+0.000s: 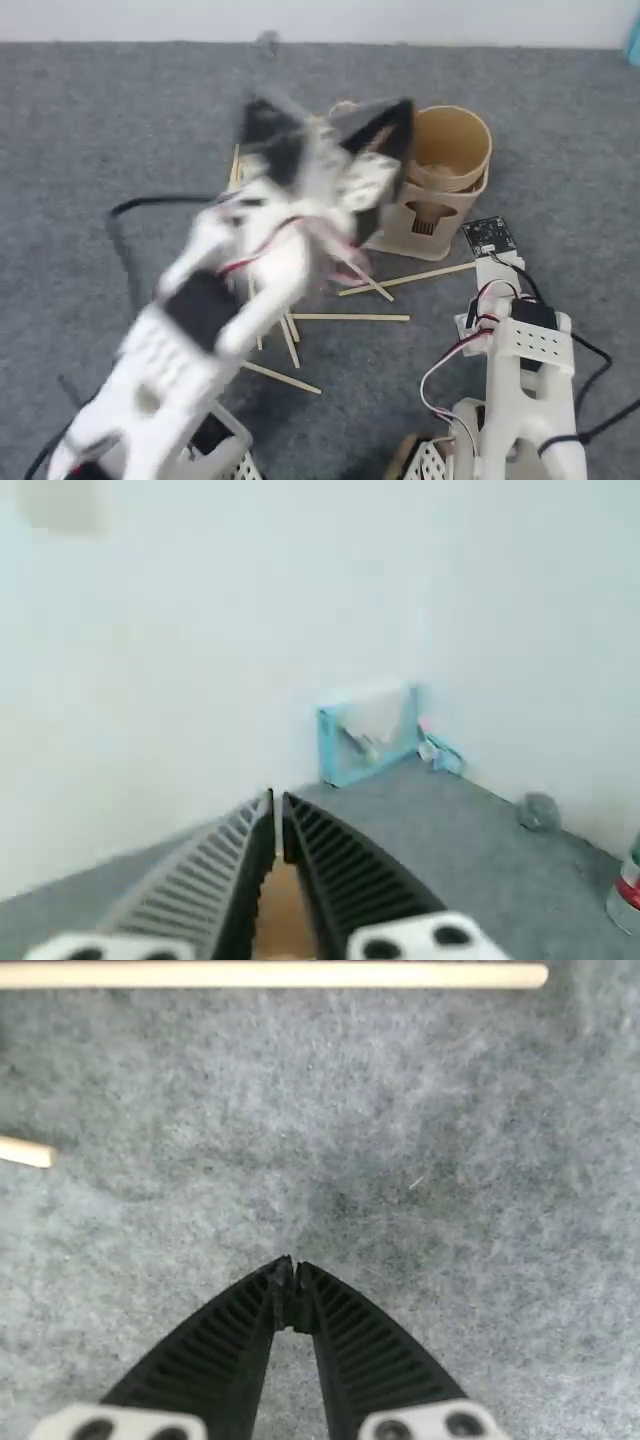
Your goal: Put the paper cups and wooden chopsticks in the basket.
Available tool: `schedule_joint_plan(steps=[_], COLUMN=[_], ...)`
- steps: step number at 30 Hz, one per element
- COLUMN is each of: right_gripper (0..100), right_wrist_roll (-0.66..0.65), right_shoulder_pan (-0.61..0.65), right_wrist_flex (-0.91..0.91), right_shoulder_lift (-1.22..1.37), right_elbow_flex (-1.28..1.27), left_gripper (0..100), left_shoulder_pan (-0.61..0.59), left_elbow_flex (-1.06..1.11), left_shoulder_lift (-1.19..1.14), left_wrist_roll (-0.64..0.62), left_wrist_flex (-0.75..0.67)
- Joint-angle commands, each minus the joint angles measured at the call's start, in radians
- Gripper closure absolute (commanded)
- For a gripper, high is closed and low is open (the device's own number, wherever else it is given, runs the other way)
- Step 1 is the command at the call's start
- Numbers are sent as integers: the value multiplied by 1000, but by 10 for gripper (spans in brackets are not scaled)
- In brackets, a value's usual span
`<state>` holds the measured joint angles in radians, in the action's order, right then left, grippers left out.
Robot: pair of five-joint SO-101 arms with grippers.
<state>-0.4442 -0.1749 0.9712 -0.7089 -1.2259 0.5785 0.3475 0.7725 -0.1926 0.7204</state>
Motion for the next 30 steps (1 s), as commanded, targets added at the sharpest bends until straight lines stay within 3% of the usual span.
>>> schedule_joint_plan(steps=[1,7,12,21,30], right_gripper=[991,991,991,991,991], right_wrist_roll=[-6,-2,-2,-2,-2], right_shoulder_pan=[10,10,10,10,10], right_wrist_flex=[-12,-10,-10,5,8], right_shoulder_lift=[-30,-30,-30,-30,-30], right_elbow_flex=[3,-3,-8,-9,-9], left_gripper=[987,987,987,986,985], left_shoulder_pan=[-72,-330,-580,-913,-1007], left_elbow_flex=[-41,-18,170,811,1066], left_shoulder_lift=[212,434,598,988,1049], left_wrist_roll=[5,5,5,6,6], left_wrist_flex=[158,373,474,256,230])
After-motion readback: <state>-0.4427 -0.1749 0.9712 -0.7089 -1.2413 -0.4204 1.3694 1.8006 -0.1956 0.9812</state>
